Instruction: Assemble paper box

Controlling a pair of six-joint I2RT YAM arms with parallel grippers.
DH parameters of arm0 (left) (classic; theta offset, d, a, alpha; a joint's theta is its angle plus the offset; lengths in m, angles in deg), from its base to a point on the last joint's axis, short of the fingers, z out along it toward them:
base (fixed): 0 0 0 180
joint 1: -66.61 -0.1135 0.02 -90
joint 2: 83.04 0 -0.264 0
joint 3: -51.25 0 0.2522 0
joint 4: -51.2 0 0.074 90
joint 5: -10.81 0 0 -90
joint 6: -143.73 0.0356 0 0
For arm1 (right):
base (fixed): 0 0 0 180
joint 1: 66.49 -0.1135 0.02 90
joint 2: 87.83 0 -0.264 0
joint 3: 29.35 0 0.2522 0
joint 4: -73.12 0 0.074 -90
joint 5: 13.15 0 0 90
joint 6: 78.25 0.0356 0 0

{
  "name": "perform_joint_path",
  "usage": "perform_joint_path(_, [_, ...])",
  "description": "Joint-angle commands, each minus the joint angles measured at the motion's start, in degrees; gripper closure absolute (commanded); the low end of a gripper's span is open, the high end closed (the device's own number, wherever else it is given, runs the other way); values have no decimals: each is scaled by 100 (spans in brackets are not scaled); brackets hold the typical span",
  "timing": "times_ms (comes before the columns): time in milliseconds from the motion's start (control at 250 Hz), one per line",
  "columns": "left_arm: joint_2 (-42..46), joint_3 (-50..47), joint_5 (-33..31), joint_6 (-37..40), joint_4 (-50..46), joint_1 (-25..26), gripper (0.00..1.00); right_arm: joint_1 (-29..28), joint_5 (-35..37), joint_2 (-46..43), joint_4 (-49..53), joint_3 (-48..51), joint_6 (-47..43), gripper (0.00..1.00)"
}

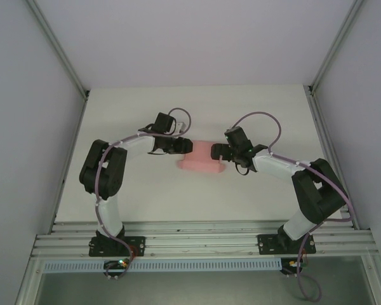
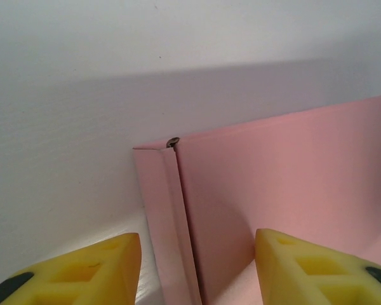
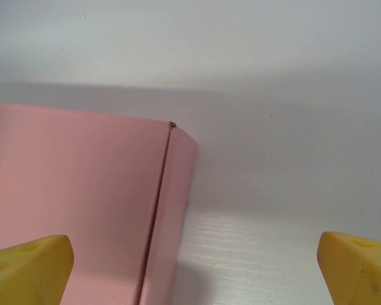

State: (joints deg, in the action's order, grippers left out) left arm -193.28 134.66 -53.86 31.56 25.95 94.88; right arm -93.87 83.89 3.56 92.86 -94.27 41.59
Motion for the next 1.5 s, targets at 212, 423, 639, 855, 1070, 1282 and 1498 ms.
perform_joint_path(212, [-46, -624, 569, -379, 811, -308, 66, 4, -204, -196, -201, 150, 290, 0])
perform_joint_path(423, [81, -990, 735, -631, 1347, -509, 74, 45, -590, -231, -384, 159, 509, 0])
perform_joint_path(639, [40, -1468, 1136, -1167, 2258, -792, 81, 179, -1106, -201, -574, 182, 820, 0])
perform_joint_path(855, [-9, -1791, 1514, -1522, 3026, -926, 85, 436, -1745, -25, -930, 224, 1060, 0])
perform_joint_path(1070, [-162, -2076, 1719, -1984, 3820, -1135, 85, 510, -1989, 409, -706, -178, 1027, 0])
perform_joint_path(1282, [-117, -2238, 1680, -2042, 4080, -1184, 85, 544, -2511, 812, -960, -423, 1197, 0])
perform_joint_path(1498, [-179, -2262, 1745, -2071, 4213, -1217, 86, 572, -3180, 1257, -1415, -618, 1512, 3])
